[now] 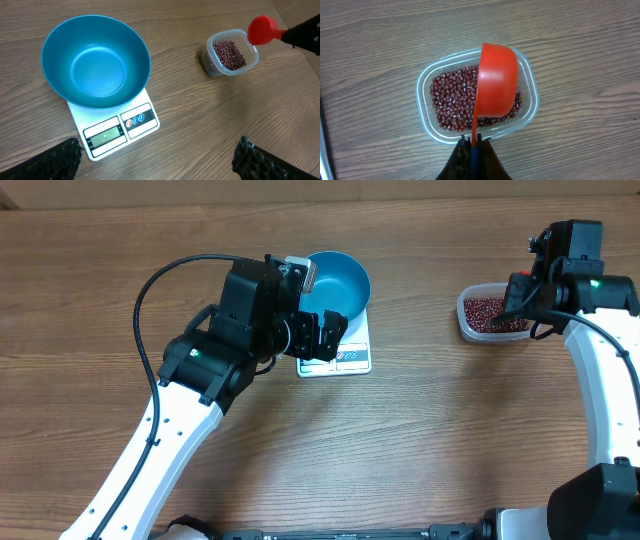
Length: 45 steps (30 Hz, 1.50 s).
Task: Scoop item into bowl and weigh 150g on scale
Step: 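Move the left gripper down to the scale's buttons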
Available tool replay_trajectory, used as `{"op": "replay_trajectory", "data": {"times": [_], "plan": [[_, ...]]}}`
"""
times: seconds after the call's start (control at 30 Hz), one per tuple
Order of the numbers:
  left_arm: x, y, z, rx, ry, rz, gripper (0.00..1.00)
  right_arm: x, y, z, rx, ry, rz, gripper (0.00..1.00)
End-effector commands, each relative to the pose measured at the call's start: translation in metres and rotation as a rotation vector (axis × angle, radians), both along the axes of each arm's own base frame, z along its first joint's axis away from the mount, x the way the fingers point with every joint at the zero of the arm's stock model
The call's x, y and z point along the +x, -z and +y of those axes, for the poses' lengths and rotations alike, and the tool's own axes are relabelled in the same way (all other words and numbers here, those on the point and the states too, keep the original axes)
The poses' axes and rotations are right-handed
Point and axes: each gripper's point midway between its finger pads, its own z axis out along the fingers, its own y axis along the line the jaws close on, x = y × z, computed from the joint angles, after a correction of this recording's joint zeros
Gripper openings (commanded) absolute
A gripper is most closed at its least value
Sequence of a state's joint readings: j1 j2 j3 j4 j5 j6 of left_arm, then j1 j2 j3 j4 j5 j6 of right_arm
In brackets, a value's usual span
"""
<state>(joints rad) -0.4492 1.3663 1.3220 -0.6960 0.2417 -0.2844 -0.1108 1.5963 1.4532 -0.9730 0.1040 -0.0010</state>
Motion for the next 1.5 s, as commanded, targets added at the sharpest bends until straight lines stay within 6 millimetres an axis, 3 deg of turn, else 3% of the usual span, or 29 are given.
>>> {"op": "replay_trajectory", "data": {"times": [0.0,0.13,0.23,0.5,0.63,0.87,1.3,1.47], "plan": [[0.004,-0.007,0.000,0.003,0.002,-0.027,1.00,0.006,-0.014,-0.001,-0.007,-0.005,-0.033,0.03],[0.004,-0.001,-0.003,0.022,0.005,-0.018,0.40,0.006,-0.014,-0.001,-0.006,-0.006,-0.032,0.03],[0.004,0.013,-0.003,0.109,-0.038,-0.012,0.04,0.006,-0.014,0.003,0.013,-0.017,-0.035,0.03],[-0.006,0.059,-0.033,0.285,-0.022,0.026,0.04,0.006,-0.014,0.003,0.016,-0.018,-0.035,0.03],[-0.006,0.095,-0.034,0.335,-0.035,0.123,0.04,0.006,-0.013,0.003,0.016,-0.018,-0.032,0.03],[0.000,0.140,-0.031,0.463,-0.036,0.232,0.04,0.006,-0.013,0.003,0.016,-0.018,-0.032,0.04],[0.018,0.194,-0.044,0.574,0.025,0.271,0.04,0.006,-0.013,0.003,0.016,-0.019,-0.032,0.03],[0.027,0.204,-0.050,0.566,0.027,0.255,0.04,0.005,-0.013,0.003,0.017,-0.018,-0.030,0.04]]}}
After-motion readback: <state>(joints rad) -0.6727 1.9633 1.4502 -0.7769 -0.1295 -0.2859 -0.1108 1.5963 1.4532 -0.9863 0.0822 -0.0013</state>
